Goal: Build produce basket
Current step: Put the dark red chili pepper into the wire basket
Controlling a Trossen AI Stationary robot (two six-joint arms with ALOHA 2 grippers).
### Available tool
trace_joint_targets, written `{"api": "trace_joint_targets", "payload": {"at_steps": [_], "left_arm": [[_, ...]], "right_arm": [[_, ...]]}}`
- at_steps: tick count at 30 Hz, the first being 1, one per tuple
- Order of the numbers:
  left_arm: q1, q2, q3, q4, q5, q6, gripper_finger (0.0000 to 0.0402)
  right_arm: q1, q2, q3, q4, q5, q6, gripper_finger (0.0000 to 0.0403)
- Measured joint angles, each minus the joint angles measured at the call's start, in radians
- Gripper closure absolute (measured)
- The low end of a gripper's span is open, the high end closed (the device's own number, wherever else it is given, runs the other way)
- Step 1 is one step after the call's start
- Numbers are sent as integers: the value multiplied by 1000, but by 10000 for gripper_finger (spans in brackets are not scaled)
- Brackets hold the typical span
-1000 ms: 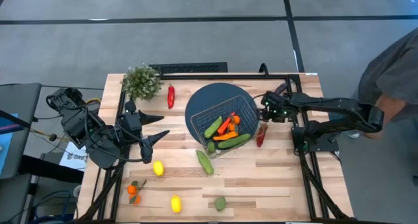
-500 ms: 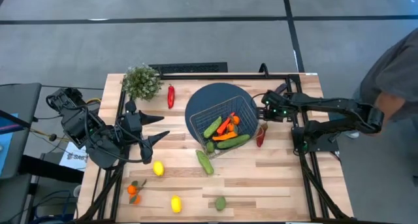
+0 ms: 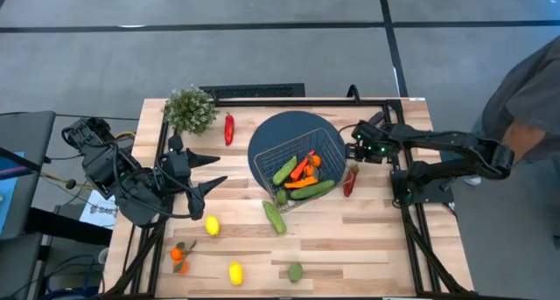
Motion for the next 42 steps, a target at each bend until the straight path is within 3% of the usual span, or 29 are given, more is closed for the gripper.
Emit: {"api": "trace_joint_targets", "payload": {"at_steps": [17, 23, 33, 42], "left_arm": [[0, 0, 0, 0, 1, -1, 184], [0, 0, 0, 0, 1, -1, 184], [0, 0, 0, 0, 1, -1, 184], [0, 0, 0, 0, 25, -2, 184]], "right_arm": [[59, 0, -81, 145, 0, 86, 226], [59, 0, -81, 141, 2, 67, 271], [59, 0, -81, 141, 19, 5, 388], [61, -5, -58, 120, 19, -46, 396]]}}
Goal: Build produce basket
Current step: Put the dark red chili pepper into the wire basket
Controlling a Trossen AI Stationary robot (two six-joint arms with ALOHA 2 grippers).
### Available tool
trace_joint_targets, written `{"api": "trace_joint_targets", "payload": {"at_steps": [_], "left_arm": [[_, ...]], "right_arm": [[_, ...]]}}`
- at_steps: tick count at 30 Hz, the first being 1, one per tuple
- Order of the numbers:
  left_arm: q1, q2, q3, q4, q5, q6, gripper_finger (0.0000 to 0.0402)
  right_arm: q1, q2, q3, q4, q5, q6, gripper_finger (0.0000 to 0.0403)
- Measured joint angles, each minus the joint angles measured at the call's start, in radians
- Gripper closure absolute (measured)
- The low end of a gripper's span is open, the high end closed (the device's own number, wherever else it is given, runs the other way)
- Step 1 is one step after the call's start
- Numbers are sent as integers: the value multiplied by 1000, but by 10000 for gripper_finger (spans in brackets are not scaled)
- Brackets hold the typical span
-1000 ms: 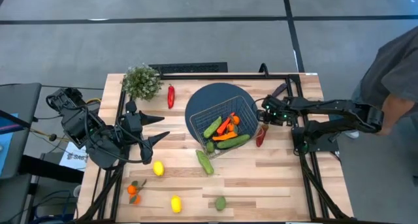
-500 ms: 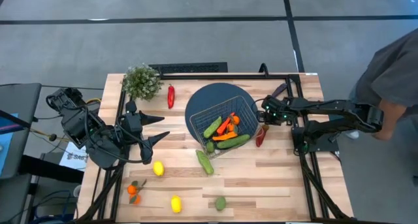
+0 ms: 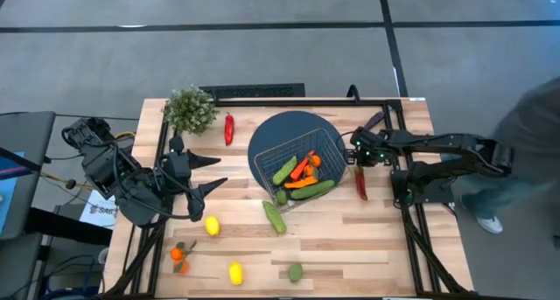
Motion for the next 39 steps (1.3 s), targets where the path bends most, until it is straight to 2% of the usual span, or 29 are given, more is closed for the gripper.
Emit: {"api": "trace_joint_targets", "payload": {"at_steps": [5, 10, 13, 16, 19, 25, 31, 39], "left_arm": [[0, 0, 0, 0, 19, -6, 184], [0, 0, 0, 0, 20, -6, 184], [0, 0, 0, 0, 22, -6, 184], [0, 0, 0, -2, 22, -6, 184], [0, 0, 0, -12, 22, -12, 184], [0, 0, 0, -23, 15, -27, 184], [0, 0, 0, -23, 15, -28, 184], [0, 0, 0, -23, 14, -32, 184]], "right_arm": [[-2, -39, 125, -143, 27, -80, 398], [0, -87, 342, -378, 128, -150, 399], [29, -108, 483, -459, 198, -162, 399], [89, -120, 604, -414, 244, -197, 400], [182, -112, 689, -246, 248, -280, 400], [353, -34, 747, 31, 234, -432, 400], [428, 116, 747, -5, 219, -450, 400], [400, 351, 746, 13, 199, -494, 401]]}}
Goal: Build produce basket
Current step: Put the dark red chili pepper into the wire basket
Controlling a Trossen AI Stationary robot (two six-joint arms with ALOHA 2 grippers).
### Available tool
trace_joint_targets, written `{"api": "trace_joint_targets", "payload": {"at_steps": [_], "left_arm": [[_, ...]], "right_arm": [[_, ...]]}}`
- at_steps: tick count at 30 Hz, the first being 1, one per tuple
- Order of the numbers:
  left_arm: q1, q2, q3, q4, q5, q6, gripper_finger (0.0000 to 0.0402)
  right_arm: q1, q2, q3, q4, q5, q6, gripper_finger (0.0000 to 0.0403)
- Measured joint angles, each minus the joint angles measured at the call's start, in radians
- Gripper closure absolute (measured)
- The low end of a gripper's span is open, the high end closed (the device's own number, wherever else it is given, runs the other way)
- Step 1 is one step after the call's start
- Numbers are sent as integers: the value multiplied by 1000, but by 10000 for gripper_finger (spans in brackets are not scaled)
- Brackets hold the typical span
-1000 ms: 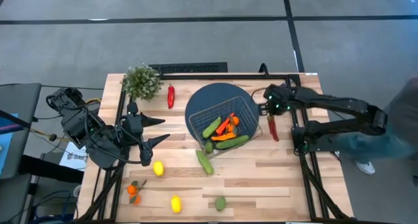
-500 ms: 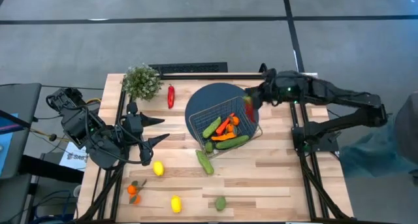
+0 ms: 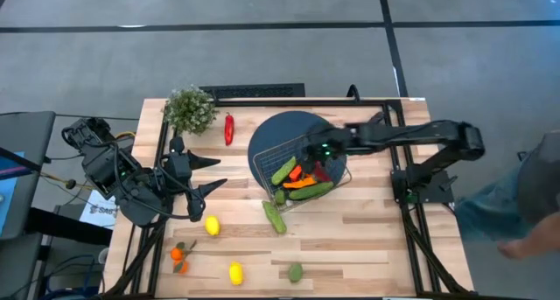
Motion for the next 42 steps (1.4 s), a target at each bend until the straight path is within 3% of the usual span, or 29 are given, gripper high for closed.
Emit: {"api": "trace_joint_targets", "payload": {"at_steps": [12, 19, 25, 42], "left_arm": [[0, 0, 0, -35, -3, -52, 184], [0, 2, 0, -53, 5, -82, 184], [0, 2, 0, -53, 6, -82, 184], [0, 2, 0, -52, 11, -90, 184]], "right_arm": [[47, 211, 111, 59, -158, -339, 402], [85, 314, 203, -85, -180, -472, 402], [90, 392, 233, -214, -181, -513, 401], [96, 420, 235, -189, -220, -530, 399]]}}
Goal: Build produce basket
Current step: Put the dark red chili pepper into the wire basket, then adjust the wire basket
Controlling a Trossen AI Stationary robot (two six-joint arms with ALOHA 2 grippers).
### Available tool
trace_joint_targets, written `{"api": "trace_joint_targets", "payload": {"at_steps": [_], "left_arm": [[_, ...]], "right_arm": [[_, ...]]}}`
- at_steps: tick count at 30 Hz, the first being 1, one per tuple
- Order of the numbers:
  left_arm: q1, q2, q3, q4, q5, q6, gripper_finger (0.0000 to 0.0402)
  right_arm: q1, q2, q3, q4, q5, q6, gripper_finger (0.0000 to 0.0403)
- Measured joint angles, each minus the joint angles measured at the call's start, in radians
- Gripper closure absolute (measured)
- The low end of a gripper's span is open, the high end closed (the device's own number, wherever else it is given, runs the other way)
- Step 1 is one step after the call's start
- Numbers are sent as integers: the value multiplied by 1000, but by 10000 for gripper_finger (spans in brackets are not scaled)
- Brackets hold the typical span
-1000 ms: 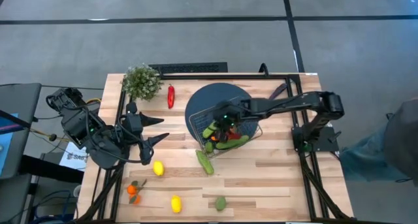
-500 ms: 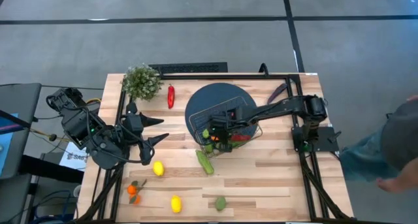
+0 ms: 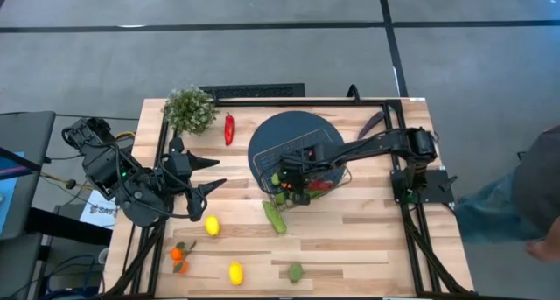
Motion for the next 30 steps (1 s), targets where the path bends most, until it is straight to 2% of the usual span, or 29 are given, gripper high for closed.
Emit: {"api": "trace_joint_targets", "payload": {"at_steps": [4, 10, 20, 25, 30], "left_arm": [[0, 0, 0, 0, 2, 0, 184], [0, 0, 0, 0, 2, 0, 184], [0, 0, 0, 0, 2, -4, 184], [0, 0, 0, 0, 2, -8, 184], [0, 0, 0, 0, 3, -11, 184]], "right_arm": [[8, 4, -1, 3, -5, 27, 389], [12, -5, 3, 1, 3, 36, 342], [13, -5, 83, -1, 20, 19, 295], [-4, -5, 158, 1, 38, -42, 286], [-64, -5, 174, 7, 47, -51, 299]]}}
